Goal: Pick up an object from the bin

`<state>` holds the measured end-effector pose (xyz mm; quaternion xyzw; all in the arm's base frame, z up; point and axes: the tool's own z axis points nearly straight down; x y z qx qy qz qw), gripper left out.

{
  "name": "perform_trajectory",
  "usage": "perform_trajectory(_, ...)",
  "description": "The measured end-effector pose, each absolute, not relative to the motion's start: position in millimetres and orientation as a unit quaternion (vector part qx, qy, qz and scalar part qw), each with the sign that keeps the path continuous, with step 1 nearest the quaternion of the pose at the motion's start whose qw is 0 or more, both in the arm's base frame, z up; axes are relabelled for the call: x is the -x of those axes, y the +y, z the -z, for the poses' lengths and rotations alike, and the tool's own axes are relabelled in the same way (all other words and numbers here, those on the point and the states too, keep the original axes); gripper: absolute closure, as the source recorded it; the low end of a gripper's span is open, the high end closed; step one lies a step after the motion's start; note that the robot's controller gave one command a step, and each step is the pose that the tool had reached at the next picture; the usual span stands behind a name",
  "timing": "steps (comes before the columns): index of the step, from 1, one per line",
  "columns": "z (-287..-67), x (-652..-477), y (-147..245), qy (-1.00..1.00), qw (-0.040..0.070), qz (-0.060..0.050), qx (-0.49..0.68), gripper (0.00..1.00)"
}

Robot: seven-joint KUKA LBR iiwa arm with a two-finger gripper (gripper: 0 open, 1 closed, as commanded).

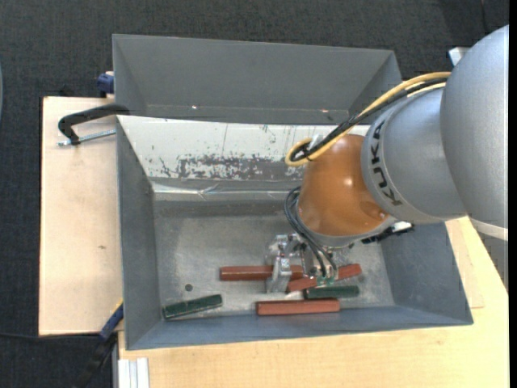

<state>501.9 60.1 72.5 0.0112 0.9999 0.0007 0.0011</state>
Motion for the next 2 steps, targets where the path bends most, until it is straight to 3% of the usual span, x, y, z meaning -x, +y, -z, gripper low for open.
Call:
perform_trajectory(1,-113,-500.5,55,1.0,-0.002,0.0,-0.014,1.0)
perform_trajectory(2,-246,-528.7,73,1.0,0.003,-0.001,-0.016,1.0)
